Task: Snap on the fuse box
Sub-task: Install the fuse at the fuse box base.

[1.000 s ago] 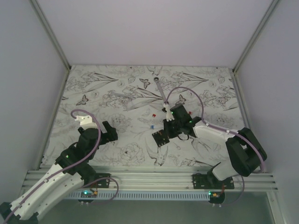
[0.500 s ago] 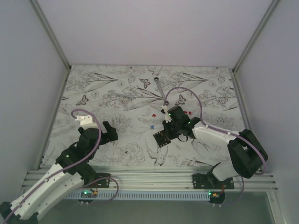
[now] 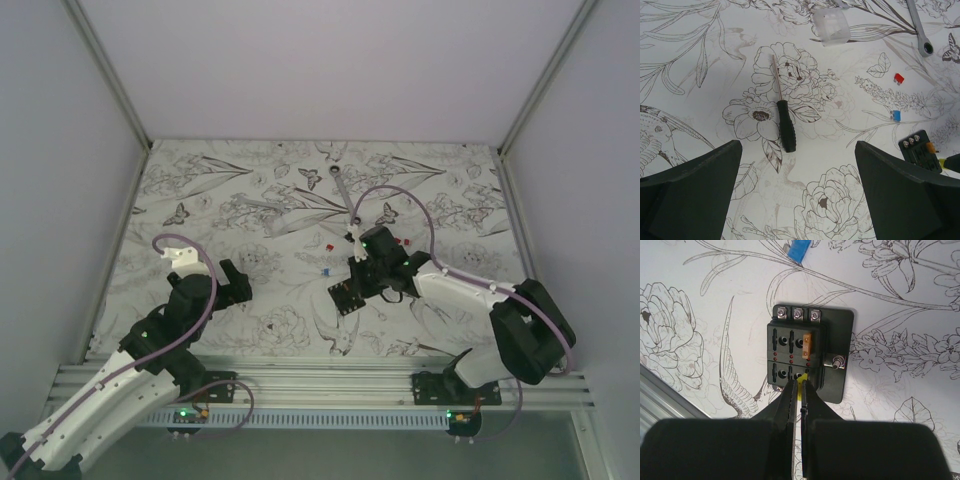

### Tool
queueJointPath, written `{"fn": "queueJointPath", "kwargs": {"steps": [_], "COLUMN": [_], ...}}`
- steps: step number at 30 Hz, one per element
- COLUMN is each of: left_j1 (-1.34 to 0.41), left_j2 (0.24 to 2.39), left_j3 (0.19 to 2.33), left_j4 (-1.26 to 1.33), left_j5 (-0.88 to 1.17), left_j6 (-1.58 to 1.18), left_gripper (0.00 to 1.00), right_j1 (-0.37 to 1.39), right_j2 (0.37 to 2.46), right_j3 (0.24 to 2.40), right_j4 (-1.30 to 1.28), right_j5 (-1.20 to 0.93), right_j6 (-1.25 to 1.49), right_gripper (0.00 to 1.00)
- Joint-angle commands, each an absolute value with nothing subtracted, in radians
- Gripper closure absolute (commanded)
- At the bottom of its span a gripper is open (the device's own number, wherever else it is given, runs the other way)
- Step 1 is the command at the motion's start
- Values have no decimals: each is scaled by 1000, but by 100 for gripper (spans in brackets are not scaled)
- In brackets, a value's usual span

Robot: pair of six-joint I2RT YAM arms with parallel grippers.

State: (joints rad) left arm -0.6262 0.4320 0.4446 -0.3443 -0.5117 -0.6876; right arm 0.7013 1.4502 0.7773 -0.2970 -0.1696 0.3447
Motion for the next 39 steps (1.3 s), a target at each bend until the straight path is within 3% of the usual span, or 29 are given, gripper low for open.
{"fn": "queueJointPath", "kwargs": {"steps": [1, 39], "left_j1": [-621, -621], "left_j2": [427, 469], "left_j3": [431, 437], "left_j4": [-360, -346], "left_j5": [-535, -513], "left_j6": [-687, -688], "left_gripper": [0, 0], "right_j1": [706, 706], "right_j2": [1409, 1424], "right_j3": [777, 765], "right_j4": [-273, -276], "right_j5": [-160, -179], "right_j6": [344, 351], "right_gripper": [100, 100]}}
